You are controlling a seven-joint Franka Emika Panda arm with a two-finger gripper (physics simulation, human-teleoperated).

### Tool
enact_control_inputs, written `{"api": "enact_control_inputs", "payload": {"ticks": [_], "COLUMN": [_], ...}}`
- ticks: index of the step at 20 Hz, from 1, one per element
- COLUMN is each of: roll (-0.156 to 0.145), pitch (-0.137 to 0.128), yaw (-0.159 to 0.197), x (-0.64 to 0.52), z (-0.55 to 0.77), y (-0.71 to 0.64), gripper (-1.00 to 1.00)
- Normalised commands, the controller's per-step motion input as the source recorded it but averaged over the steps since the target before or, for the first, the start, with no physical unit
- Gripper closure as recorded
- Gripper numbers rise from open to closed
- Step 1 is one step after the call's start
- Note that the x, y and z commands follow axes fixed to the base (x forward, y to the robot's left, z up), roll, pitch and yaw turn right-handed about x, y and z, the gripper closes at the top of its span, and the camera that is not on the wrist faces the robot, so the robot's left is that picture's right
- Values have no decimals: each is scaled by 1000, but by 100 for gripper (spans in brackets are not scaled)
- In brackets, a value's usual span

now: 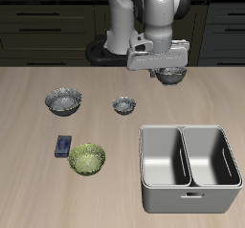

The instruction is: Stack middle-sized black bowl on the green bowl

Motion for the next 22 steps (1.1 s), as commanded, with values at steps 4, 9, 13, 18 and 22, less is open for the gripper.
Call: {"api": "enact_control_inputs", "payload": {"ticks": [4,9,13,18,22], "roll": [-39,-19,-16,9,-38], "pitch": [-50,-10,0,28,-30], "yaw": [9,-11,-10,-13,-1], "x": [151,212,168,241,123], "z": [312,226,139,166,181], "y": [-193,-287,-200,-375,-274], "gripper": [100,100,100,100,100]}}
